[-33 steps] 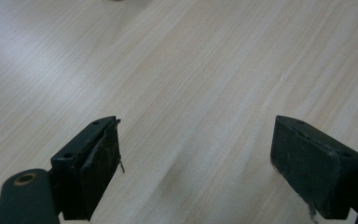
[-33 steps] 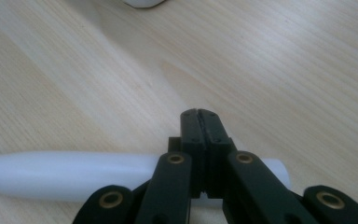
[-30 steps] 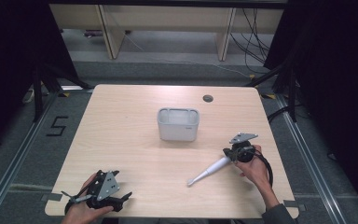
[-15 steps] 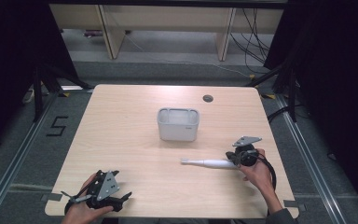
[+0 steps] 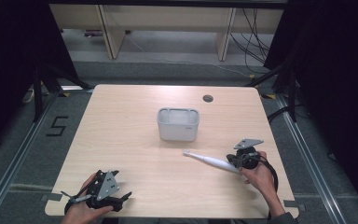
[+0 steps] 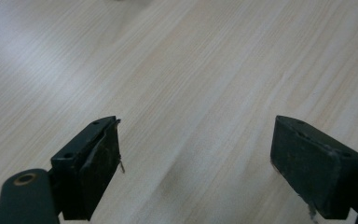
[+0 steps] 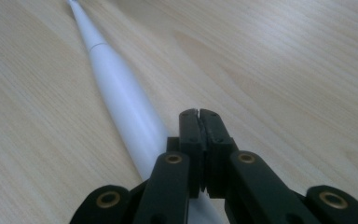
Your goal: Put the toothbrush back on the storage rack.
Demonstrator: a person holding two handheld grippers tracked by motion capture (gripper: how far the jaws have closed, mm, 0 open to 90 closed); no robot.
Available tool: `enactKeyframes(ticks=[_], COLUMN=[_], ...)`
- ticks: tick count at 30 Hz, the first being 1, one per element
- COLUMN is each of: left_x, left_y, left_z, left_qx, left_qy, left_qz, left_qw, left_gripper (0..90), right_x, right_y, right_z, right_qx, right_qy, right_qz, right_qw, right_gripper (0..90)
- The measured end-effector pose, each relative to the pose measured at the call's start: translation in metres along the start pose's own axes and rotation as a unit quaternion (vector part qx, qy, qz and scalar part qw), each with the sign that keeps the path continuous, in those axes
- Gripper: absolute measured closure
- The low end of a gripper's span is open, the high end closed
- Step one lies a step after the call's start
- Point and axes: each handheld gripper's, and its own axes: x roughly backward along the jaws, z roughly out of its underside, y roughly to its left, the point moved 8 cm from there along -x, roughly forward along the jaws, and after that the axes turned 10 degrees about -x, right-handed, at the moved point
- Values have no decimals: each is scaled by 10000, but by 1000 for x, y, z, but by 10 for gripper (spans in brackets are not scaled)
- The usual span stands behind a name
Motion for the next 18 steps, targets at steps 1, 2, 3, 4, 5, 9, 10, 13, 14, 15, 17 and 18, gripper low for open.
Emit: enactKeyframes(ticks=[1,2,3,4,5,9,10,13,14,15,17,18], left_x=[0,0,0,0,0,0,0,0,0,0,0,0], left_y=[0,0,0,0,0,0,0,0,0,0,1,1], left_z=[0,0,0,0,0,0,0,0,0,0,0,0], left_qx=[-9,-18,-16,-14,16,8,8,9,18,21,18,9], left_qy=[12,20,13,13,-14,-7,-6,-7,-13,-26,-16,-6], left_qz=[3,7,2,-1,-9,-7,-6,-11,0,-38,-55,-55], left_qw=[10000,10000,10000,10000,10000,10000,10000,10000,10000,10000,10000,10000], left_gripper=[152,152,152,152,152,152,152,152,152,152,152,152], right_x=[1,1,1,4,3,4,6,4,4,7,7,7], right_y=[1,0,1,3,1,1,3,4,1,5,3,3], right_z=[2,1,2,4,3,5,6,7,5,8,7,7], right_qx=[-79,11,-6,-101,60,-41,-111,-71,77,-166,17,17], right_qy=[48,-2,-2,136,50,107,147,76,-8,104,5,5], right_qz=[32,38,64,15,43,22,3,6,32,0,59,59], right_qw=[10000,10000,10000,9999,10000,9999,9998,9999,10000,9998,10000,10000], right_gripper=[887,887,887,887,886,884,883,879,878,871,860,860])
